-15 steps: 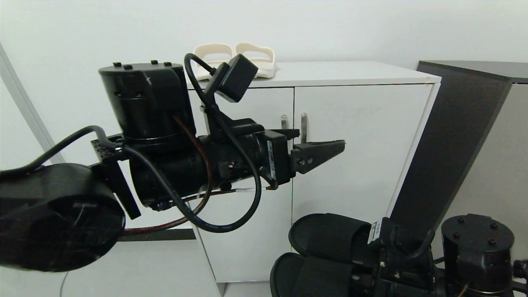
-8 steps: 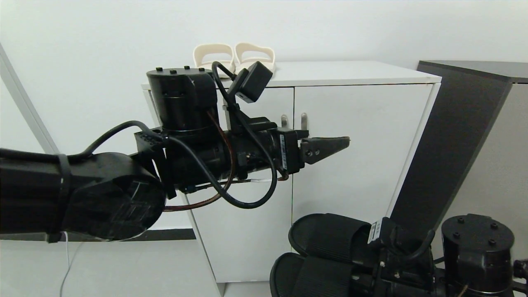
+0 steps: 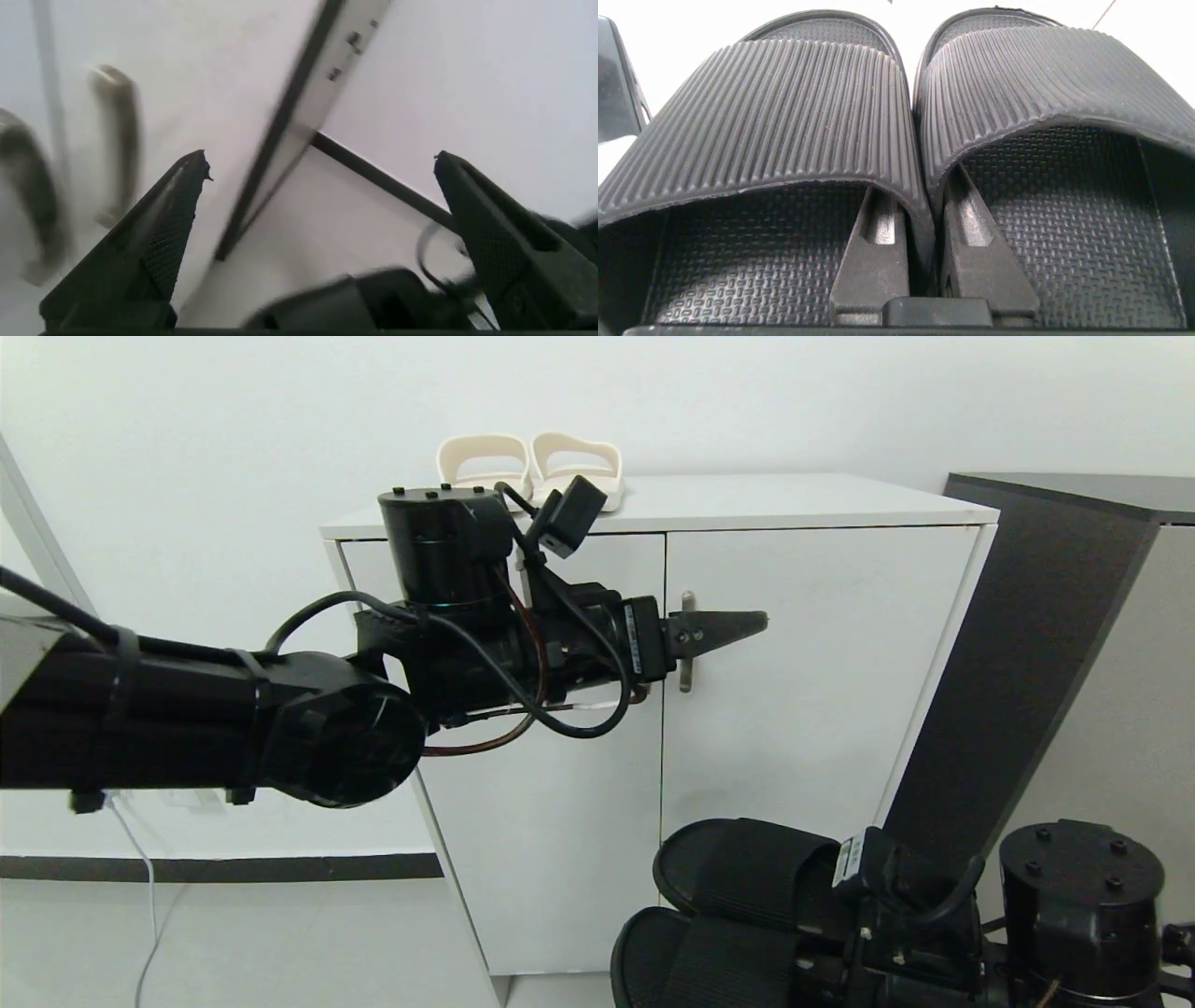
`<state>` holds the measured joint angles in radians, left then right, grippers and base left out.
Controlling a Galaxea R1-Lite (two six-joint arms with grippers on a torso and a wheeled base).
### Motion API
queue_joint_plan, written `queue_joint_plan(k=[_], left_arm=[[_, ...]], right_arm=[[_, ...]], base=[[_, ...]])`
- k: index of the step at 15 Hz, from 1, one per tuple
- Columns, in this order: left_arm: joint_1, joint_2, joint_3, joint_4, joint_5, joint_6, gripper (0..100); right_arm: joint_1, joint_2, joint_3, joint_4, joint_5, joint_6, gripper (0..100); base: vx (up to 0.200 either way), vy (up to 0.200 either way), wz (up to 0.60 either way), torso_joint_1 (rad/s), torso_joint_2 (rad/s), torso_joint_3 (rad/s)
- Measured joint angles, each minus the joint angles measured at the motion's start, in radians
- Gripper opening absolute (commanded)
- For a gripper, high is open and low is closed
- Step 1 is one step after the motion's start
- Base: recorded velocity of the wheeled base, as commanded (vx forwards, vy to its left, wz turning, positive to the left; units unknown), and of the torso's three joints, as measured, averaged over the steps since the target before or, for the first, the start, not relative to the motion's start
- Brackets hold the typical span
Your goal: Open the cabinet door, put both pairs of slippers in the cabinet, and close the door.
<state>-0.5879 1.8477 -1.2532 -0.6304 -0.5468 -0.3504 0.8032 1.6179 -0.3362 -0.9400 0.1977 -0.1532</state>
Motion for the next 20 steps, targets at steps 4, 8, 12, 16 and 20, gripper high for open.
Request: queue_joint_plan(k=[4,8,12,16,20], left_arm=[[0.001,0.049,-0.043,0.003,0.084,0.004,100],[0.001,0.072,-0.055,0.003,0.151,0.006,100],[0.001,0.107,-0.093,0.003,0.176,0.01,100],[-0.001,0.139,-0.116,0.002,0.177,0.011,0],[0.001,0.145,-0.108,0.005,0.183,0.01,0]], right_arm=[[0.0,0.006,0.0,0.0,0.0,0.0,0],[0.0,0.009,0.001,0.0,0.0,0.0,0],[0.0,0.009,0.0,0.0,0.0,-0.001,0],[0.001,0.009,0.0,0.001,0.002,-0.001,0],[0.004,0.007,0.011,0.003,0.019,-0.001,0]], base=[[0.0,0.0,0.0,0.0,0.0,0.0],[0.0,0.0,0.0,0.0,0.0,0.0],[0.0,0.0,0.0,0.0,0.0,0.0],[0.0,0.0,0.0,0.0,0.0,0.0],[0.0,0.0,0.0,0.0,0.0,0.0]])
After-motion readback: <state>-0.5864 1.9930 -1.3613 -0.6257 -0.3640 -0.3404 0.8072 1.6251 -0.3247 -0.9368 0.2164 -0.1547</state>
